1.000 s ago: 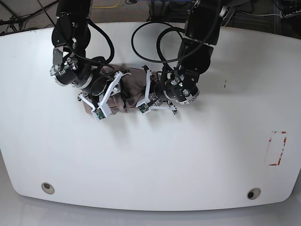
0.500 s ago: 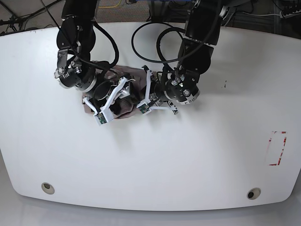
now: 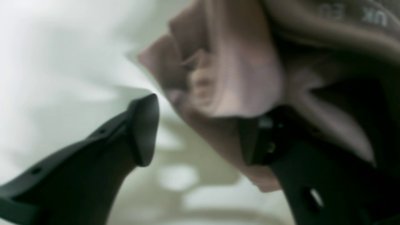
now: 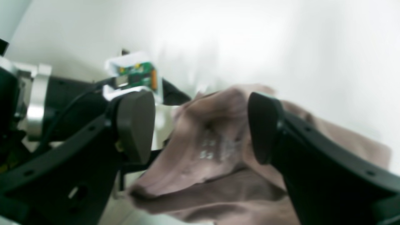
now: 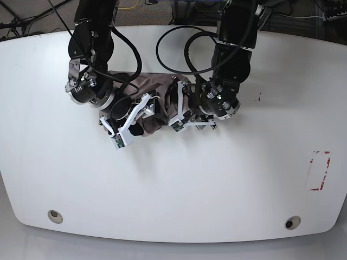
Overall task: Fold the T-shirt properly
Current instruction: 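Release the left gripper and press the folded bundle with the right gripper, then grasp the folded shirt's edges with both grippers and square it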
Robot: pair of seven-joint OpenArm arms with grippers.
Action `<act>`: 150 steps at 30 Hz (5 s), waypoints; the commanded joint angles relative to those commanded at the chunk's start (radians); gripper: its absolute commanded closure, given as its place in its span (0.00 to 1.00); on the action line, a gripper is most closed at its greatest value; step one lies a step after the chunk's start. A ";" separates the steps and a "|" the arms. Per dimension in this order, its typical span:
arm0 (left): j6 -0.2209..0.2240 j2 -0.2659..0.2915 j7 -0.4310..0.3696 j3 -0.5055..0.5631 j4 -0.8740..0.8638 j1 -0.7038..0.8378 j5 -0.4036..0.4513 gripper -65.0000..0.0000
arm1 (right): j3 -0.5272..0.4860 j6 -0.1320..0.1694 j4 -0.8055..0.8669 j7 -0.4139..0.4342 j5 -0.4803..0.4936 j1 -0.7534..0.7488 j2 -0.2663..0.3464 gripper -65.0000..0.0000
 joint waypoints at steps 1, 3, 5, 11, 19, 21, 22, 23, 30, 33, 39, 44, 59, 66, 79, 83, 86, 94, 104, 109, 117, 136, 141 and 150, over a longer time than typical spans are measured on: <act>0.000 -0.006 0.000 -0.005 0.014 -0.002 -0.011 0.38 | 0.000 0.000 0.000 0.000 0.000 0.002 0.000 0.31; 0.000 -0.027 0.011 -0.018 0.057 -0.002 -0.052 0.38 | 0.000 0.006 0.002 0.000 0.002 0.002 0.002 0.31; 0.000 -0.047 0.018 -0.029 0.094 -0.011 -0.092 0.38 | 0.000 0.008 0.002 0.000 0.002 0.009 0.005 0.31; 0.000 -0.119 0.054 -0.114 0.221 -0.014 -0.259 0.38 | -0.006 0.011 0.002 0.000 0.002 0.020 0.005 0.31; 0.000 -0.293 0.061 -0.310 0.345 0.021 -0.430 0.38 | -0.104 0.071 0.021 0.000 -0.003 0.020 0.048 0.31; 0.000 -0.342 0.061 -0.379 0.347 0.041 -0.459 0.38 | -0.146 0.075 0.021 0.002 -0.006 0.018 0.071 0.31; 0.000 -0.356 0.061 -0.404 0.347 0.046 -0.470 0.38 | -0.161 0.075 0.023 0.003 -0.006 0.015 0.078 0.32; 0.000 -0.379 0.061 -0.442 0.347 0.055 -0.486 0.38 | -0.184 0.075 0.023 0.003 -0.006 0.006 0.091 0.32; 0.000 -0.479 0.060 -0.592 0.325 0.143 -0.520 0.38 | -0.249 0.074 0.025 0.055 -0.006 -0.018 0.169 0.32; 0.000 -0.509 0.058 -0.605 0.313 0.176 -0.517 0.38 | -0.287 0.072 0.023 0.077 -0.006 -0.028 0.209 0.32; 0.000 -0.529 0.055 -0.629 0.307 0.250 -0.520 0.38 | -0.362 0.072 0.020 0.110 -0.008 -0.028 0.241 0.32; 0.000 -0.528 0.055 -0.631 0.307 0.279 -0.520 0.38 | -0.402 0.071 0.006 0.112 -0.015 -0.031 0.239 0.32; 0.000 -0.509 0.055 -0.634 0.310 0.282 -0.519 0.38 | -0.552 0.078 -0.152 0.132 -0.382 -0.052 0.086 0.32; 0.000 -0.509 0.055 -0.634 0.307 0.282 -0.517 0.38 | -0.577 0.080 -0.044 0.132 -0.400 -0.074 0.040 0.32; 0.000 -0.506 0.055 -0.628 0.307 0.292 -0.519 0.38 | -0.333 0.091 0.040 0.132 -0.402 -0.078 0.083 0.32; 0.000 -0.482 0.055 -0.597 0.316 0.305 -0.520 0.38 | -0.242 0.173 0.038 0.132 -0.400 -0.072 0.107 0.32; 0.000 -0.457 0.055 -0.557 0.348 0.310 -0.520 0.38 | -0.178 0.216 0.038 0.132 -0.400 -0.074 0.110 0.32; 0.000 -0.345 0.055 -0.379 0.450 0.316 -0.520 0.38 | 0.034 0.304 0.023 0.132 -0.407 -0.066 0.110 0.44; 0.000 -0.207 0.055 -0.097 0.445 0.226 -0.514 0.38 | 0.170 0.329 -0.068 0.140 -0.408 -0.031 0.161 0.52; 0.000 -0.141 0.055 0.018 0.419 0.213 -0.509 0.38 | 0.173 0.329 -0.138 0.176 -0.410 -0.018 0.169 0.52; 0.000 -0.107 0.055 0.155 0.351 0.218 -0.442 0.38 | 0.172 0.329 -0.222 0.258 -0.408 -0.014 0.161 0.52; 0.000 -0.261 0.054 0.160 0.141 0.127 -0.437 0.38 | 0.170 0.329 -0.480 0.477 -0.411 0.003 0.143 0.52; 0.000 -0.310 0.002 0.161 0.071 0.075 -0.436 0.38 | 0.170 0.329 -0.477 0.477 -0.411 -0.025 0.143 0.52; 0.000 -0.344 -0.055 0.161 -0.095 -0.046 -0.434 0.38 | 0.172 0.329 -0.374 0.477 -0.411 -0.141 0.130 0.52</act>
